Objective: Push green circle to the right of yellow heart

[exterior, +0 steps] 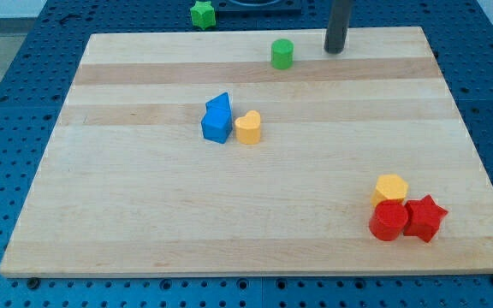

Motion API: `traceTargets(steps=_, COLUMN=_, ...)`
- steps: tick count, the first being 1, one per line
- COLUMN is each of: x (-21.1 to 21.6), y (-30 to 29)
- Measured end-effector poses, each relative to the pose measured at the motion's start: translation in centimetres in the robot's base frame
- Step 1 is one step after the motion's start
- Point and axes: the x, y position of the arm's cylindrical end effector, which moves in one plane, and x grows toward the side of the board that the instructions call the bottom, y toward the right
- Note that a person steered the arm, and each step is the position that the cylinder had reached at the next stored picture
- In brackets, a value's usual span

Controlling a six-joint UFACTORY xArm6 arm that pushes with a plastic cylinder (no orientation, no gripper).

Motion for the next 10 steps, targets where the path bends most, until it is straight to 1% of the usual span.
traceTargets(steps=1, x=-0.5, y=-6.1)
traceTargets(steps=2, x=2.6, y=-10.5)
traceTargets(steps=3, x=6.0, y=-12.8)
traceTargets(steps=4, x=6.9, y=-12.9)
traceTargets(steps=5, x=8.9, y=-13.1)
traceTargets(steps=6, x=3.7, y=-13.1)
traceTargets(steps=7, x=3.1, y=-11.9)
traceTargets(steps=8, x=6.1, y=-9.0)
traceTargets(steps=10, x=14.9, y=-11.3)
